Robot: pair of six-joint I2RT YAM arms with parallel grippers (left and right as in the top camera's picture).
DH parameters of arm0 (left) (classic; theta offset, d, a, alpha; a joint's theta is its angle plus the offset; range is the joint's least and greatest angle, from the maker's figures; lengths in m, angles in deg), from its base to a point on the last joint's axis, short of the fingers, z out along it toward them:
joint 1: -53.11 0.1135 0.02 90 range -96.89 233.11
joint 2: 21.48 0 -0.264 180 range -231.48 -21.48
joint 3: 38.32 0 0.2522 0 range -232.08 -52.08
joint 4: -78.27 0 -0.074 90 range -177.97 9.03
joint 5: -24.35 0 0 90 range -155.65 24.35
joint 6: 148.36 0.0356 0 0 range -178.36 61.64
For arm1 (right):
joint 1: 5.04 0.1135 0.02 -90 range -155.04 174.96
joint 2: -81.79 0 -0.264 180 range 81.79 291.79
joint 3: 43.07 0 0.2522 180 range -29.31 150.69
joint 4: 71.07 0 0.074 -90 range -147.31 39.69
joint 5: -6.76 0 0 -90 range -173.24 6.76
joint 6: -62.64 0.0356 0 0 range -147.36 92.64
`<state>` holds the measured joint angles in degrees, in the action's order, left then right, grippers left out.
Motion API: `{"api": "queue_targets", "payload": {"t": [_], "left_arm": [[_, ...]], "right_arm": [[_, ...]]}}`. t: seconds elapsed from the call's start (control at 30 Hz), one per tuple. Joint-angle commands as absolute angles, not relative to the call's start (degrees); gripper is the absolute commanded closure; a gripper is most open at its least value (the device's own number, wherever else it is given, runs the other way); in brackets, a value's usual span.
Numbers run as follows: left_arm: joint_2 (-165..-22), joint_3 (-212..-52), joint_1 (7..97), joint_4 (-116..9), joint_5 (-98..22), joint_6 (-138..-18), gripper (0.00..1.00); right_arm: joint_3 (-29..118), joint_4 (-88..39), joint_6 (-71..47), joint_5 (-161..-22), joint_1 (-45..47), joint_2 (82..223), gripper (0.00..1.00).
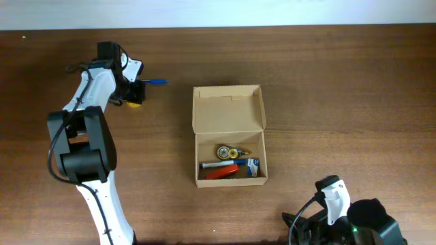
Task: Pack container
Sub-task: 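Move the left gripper to the yellow tape roll and grasp it, then lift the tape roll and carry it over the box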
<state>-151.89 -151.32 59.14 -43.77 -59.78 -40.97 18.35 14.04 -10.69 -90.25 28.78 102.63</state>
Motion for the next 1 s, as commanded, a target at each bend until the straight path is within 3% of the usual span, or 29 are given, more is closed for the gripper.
{"api": "queue_targets", "payload": {"t": [0.0, 0.37, 0.7, 0.97], "left_arm": [[-153.9, -153.4, 59.1, -40.4, -57.6, -43.4, 0.53], [-145.5, -165.5, 55.9, -30.4, -56.6, -43.3, 0.61], [-130.0, -165.6, 41.8, -27.6, -61.2, -35.4, 0.60], [-127.2, -165.6, 30.4, -21.5, -61.3, -31.8, 0.60]], "right_arm": [[18.2, 13.9, -10.9, -90.6, 29.2, 102.9, 0.01], [18.2, 13.9, -10.8, -90.6, 29.2, 102.9, 0.01], [18.2, 13.9, -10.8, -90.6, 29.2, 102.9, 0.01], [18.2, 13.9, -10.9, -90.6, 29.2, 102.9, 0.01]]}}
